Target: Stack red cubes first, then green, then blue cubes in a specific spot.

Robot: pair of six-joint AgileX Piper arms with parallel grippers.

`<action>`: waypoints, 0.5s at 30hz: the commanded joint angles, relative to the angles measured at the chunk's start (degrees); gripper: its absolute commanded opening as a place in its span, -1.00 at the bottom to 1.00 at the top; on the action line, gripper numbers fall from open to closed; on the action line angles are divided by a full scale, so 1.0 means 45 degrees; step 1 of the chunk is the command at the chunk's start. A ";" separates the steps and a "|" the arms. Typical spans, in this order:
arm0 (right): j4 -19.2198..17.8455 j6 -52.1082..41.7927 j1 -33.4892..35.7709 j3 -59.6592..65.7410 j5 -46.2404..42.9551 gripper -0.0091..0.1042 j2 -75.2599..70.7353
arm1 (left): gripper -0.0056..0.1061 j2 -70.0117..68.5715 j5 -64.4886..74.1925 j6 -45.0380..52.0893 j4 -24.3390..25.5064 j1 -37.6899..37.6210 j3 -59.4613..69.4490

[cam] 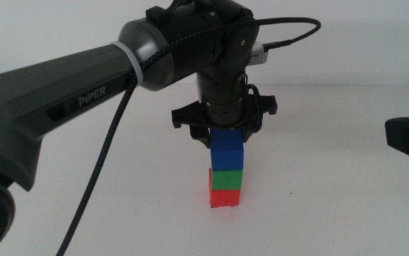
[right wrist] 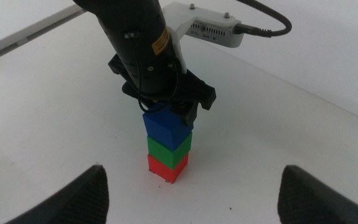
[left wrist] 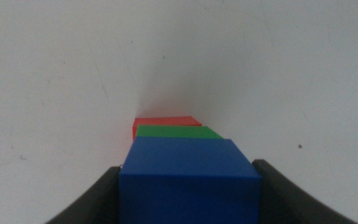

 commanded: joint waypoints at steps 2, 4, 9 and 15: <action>-0.0088 -0.0061 -0.0056 -0.0003 -0.0102 0.64 -0.0056 | -0.12 -0.0090 -0.0016 0.0232 0.0049 0.0002 -0.0081; -0.0088 -0.0061 -0.0056 -0.0003 -0.0102 0.64 -0.0056 | -0.03 -0.0090 -0.0016 0.0289 0.0049 0.0002 -0.0081; -0.0088 -0.0061 -0.0056 -0.0003 -0.0102 0.64 -0.0056 | 0.24 -0.0090 -0.0016 0.0440 0.0176 0.0002 -0.0081; -0.0088 -0.0061 -0.0056 -0.0003 -0.0102 0.64 -0.0056 | 0.42 -0.0090 -0.0016 0.1081 0.0199 0.0002 -0.0081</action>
